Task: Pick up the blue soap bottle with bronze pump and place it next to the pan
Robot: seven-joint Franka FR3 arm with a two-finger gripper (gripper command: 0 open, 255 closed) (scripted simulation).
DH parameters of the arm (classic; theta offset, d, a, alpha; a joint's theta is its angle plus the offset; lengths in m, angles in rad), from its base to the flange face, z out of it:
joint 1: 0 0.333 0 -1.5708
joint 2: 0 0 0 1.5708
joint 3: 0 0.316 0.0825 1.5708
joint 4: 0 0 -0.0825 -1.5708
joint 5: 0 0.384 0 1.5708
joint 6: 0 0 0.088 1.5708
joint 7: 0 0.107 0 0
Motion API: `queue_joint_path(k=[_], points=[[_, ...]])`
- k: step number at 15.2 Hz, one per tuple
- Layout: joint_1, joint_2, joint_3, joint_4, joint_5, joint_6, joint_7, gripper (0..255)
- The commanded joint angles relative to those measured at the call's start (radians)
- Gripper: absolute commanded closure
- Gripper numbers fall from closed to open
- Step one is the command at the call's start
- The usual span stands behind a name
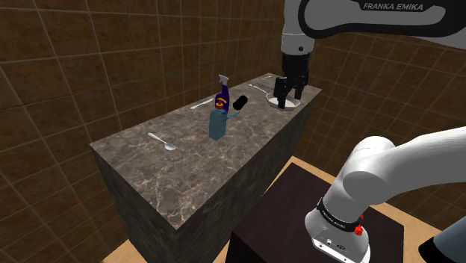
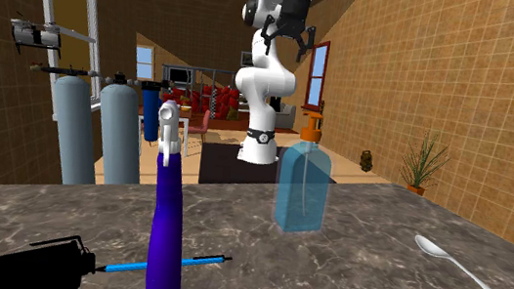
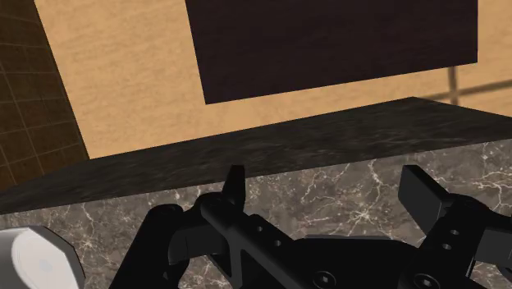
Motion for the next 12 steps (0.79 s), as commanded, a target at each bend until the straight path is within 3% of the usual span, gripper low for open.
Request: queue_joint_path(k=[1, 12], points=[[0.000, 0.000, 0.000, 0.000, 0.000, 0.000, 0.000, 0], [-0.010, 0.387, -0.028, 0.157, 0.021, 0.281, 0.012, 0]])
